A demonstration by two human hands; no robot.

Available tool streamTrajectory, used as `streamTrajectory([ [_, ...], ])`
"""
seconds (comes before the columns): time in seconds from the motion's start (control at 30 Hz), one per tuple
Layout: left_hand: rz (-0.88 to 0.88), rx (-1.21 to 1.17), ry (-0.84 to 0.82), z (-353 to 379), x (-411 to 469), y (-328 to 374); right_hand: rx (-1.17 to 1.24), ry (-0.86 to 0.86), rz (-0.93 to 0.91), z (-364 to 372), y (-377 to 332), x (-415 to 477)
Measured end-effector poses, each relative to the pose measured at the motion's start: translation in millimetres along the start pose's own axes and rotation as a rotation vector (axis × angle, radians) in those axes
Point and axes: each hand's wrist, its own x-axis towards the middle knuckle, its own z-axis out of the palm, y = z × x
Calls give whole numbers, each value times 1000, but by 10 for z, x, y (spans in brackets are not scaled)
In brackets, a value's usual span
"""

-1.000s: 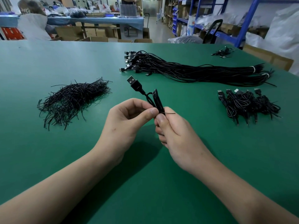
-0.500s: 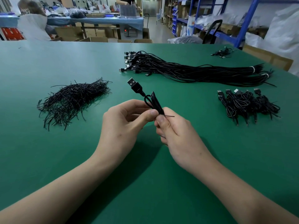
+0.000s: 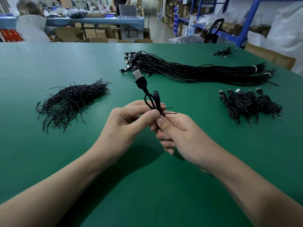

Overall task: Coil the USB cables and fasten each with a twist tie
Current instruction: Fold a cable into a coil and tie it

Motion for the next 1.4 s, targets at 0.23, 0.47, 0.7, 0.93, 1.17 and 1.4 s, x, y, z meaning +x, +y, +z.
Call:
streamTrajectory([
  [0.23,-60,-93,-13,35,-19,16,229,-150,56,-20,-49,-30],
  [0.47,-100,-175,-56,66,-39,62,509,-245,93,-35,-43,-40],
  [0.7,-190,-108,-37,64,-30,76,295,-106,103,-32,-19,-23],
  [0.93,-313,-128,-4,-8,-11,30,69,-17,69,-10,-2,-8],
  [1.17,-316,-143,122,2,-2,13,0,24,33,-3,13,0],
  [1.4,-287,-178,160,64,-33,-29,-22,60,-10,-3,52,24],
])
